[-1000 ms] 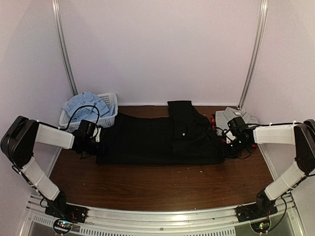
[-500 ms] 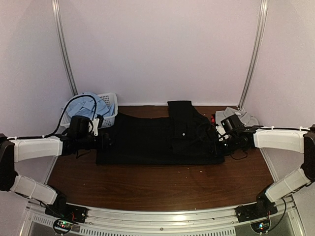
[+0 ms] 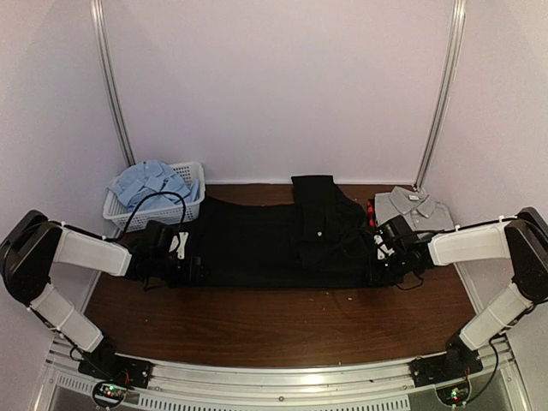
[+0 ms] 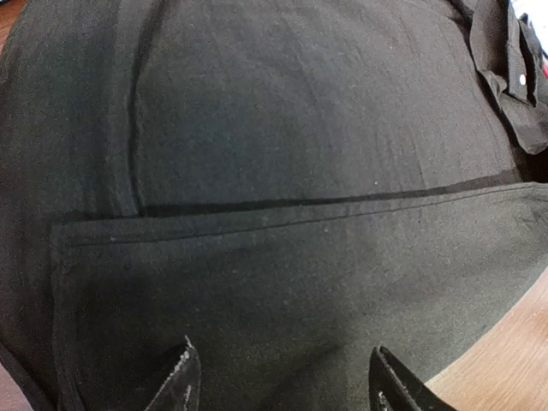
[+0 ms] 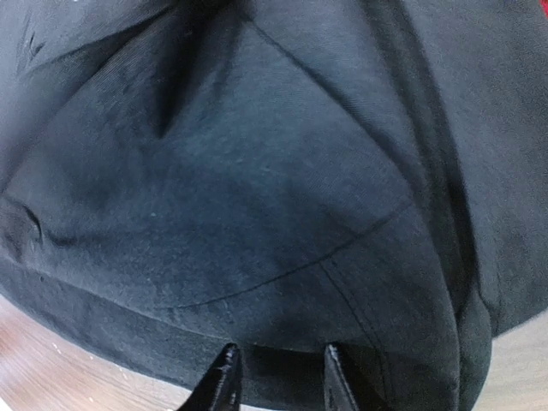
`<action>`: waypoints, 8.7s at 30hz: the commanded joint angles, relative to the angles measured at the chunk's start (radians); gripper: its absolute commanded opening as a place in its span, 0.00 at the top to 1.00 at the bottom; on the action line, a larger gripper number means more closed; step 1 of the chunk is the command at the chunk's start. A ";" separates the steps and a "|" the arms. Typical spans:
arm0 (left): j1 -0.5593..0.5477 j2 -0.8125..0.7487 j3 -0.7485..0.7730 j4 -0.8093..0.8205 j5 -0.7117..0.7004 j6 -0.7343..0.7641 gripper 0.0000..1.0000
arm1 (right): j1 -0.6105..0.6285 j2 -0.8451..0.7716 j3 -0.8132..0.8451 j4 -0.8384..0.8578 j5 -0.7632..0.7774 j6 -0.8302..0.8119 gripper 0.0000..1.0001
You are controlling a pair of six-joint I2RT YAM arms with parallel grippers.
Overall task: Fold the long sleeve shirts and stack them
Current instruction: Move the 1/3-folded shirt to the center of the board, then adjust the sleeve of the 1/3-folded shirt.
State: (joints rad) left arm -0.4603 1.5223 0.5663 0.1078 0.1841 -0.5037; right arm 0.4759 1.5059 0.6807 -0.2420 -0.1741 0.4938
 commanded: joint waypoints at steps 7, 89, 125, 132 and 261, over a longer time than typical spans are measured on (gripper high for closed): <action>-0.089 -0.048 -0.130 -0.074 -0.027 -0.124 0.33 | 0.023 -0.101 -0.107 -0.134 0.094 0.172 0.62; -0.293 -0.514 0.024 -0.267 -0.332 -0.152 0.10 | 0.199 0.040 0.218 0.031 0.181 0.114 0.37; -0.293 -0.271 0.105 0.033 -0.107 -0.099 0.06 | 0.166 0.053 0.282 0.113 -0.024 0.102 1.00; -0.295 -0.119 0.178 0.364 0.223 -0.208 0.06 | 0.200 -0.035 0.346 0.157 -0.103 0.160 1.00; -0.484 0.319 0.393 0.704 0.584 -0.364 0.32 | 0.311 -0.459 0.092 0.192 -0.153 0.365 1.00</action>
State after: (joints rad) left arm -0.9543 1.8034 0.9131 0.6674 0.7029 -0.8215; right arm 0.7761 1.0695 0.7841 -0.0937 -0.3183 0.8459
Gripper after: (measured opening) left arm 0.717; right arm 0.034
